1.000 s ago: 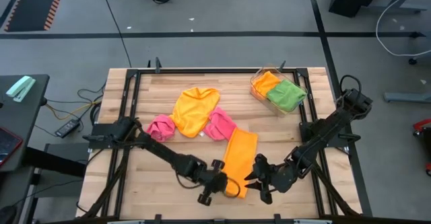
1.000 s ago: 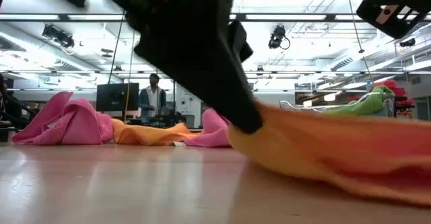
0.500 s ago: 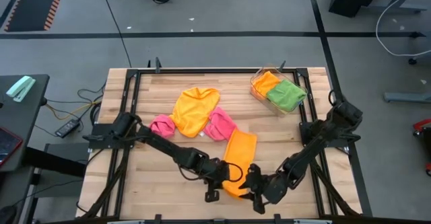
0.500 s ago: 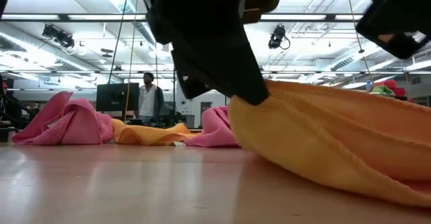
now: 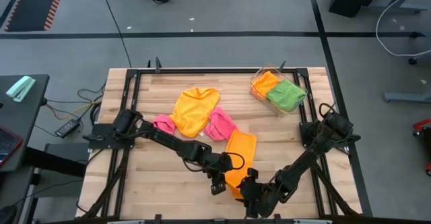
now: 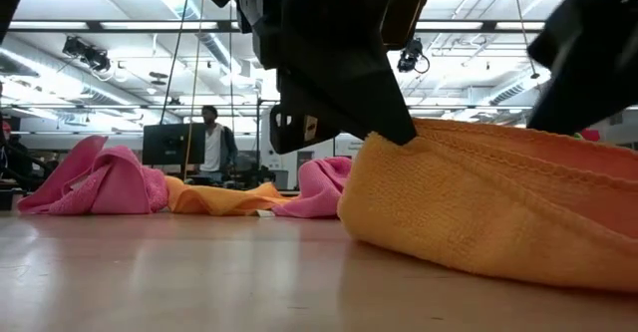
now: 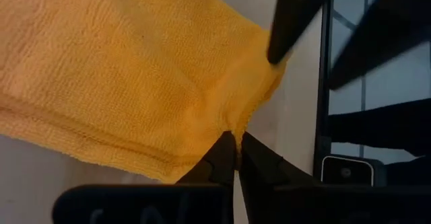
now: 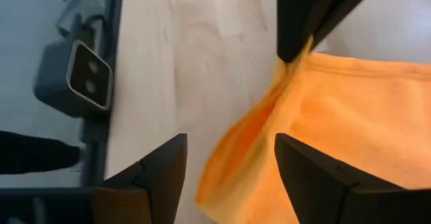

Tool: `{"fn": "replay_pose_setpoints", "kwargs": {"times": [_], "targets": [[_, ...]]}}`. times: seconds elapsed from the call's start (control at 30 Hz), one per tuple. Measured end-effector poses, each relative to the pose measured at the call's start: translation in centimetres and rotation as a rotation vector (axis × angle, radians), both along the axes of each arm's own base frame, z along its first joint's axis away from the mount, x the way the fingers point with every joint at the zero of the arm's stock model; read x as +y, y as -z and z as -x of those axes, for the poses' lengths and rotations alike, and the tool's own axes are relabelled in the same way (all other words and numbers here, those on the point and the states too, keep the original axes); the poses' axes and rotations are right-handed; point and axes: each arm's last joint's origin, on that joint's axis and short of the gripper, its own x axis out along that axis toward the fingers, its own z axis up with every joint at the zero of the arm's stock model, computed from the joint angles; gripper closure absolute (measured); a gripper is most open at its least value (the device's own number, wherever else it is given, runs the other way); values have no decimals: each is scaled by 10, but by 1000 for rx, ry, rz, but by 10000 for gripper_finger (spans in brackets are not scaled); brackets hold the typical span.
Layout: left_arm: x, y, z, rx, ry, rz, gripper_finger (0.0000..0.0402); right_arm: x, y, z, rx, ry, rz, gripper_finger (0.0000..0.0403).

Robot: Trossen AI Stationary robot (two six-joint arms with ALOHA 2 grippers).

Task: Fold microfiber towels
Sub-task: Fold the bottom orange towel

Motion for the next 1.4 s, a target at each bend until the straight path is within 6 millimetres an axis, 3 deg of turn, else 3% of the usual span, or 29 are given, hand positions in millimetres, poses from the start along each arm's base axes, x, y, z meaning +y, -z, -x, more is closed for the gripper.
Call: {"fn": "replay_pose_setpoints", "kwargs": {"times": [0.13, 0.37, 0.63, 0.93, 1.23, 1.4], "targets": [[5, 0, -2, 19, -42, 25, 391, 8, 6, 12, -19, -1, 103, 169], [19, 1, -5, 75, -118, 85, 382, 13, 27, 12, 5, 7, 114, 169], [34, 1, -8, 102, -146, 108, 390, 5, 18, 18, 19, 29, 195, 169], [54, 2, -12, 125, -173, 138, 393, 0, 20, 24, 66, 63, 237, 169], [57, 2, -12, 130, -178, 137, 393, -5, 19, 20, 10, 156, 234, 170], [58, 2, -13, 130, -180, 137, 383, -9, 19, 14, 1, 201, 200, 204]]}}
